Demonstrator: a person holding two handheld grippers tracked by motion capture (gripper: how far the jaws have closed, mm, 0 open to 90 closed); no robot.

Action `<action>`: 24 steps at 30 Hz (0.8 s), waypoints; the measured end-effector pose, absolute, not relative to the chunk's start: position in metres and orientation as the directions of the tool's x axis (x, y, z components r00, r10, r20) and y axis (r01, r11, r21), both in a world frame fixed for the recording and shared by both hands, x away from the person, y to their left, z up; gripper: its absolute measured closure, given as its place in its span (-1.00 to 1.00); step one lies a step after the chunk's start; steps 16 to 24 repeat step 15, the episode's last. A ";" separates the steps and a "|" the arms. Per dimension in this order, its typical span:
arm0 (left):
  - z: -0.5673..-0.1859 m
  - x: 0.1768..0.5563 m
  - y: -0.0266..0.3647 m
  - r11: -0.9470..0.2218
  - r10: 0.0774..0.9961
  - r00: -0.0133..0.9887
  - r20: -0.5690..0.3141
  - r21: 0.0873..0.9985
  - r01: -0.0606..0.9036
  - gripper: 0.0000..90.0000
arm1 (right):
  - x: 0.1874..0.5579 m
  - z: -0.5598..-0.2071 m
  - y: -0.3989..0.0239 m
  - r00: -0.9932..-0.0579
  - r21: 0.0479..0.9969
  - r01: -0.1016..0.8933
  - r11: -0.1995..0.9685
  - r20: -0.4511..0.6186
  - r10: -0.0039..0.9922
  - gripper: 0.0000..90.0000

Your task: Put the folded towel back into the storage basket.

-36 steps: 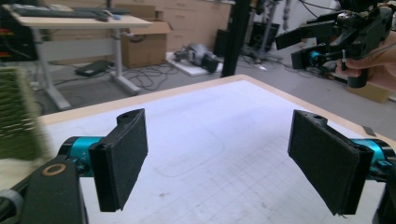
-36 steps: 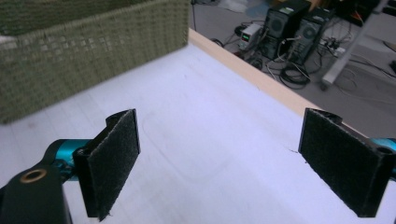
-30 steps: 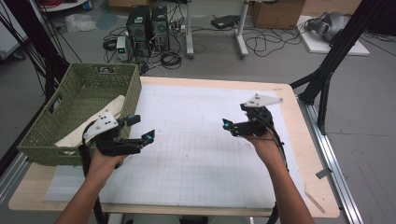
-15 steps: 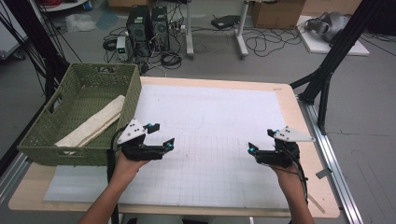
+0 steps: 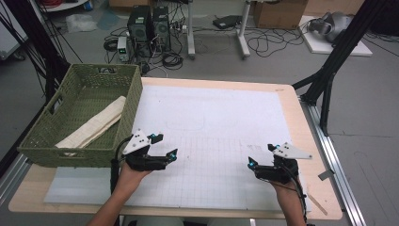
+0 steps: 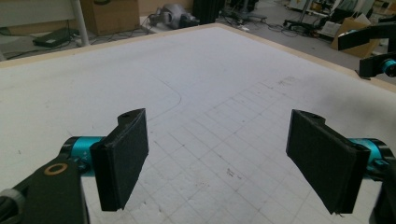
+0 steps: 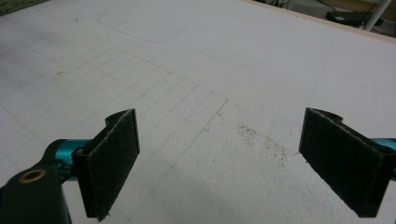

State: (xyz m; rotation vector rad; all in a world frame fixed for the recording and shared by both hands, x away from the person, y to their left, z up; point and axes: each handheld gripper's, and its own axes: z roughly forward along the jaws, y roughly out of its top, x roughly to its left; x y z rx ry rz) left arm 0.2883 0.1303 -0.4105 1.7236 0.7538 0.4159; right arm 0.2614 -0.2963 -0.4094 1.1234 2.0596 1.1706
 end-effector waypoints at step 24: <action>-0.412 0.290 0.130 -0.151 0.680 0.727 -0.098 0.951 0.269 -0.52 | 0.261 -0.413 -0.295 -0.530 0.870 0.400 0.289 -0.037 0.847 -0.74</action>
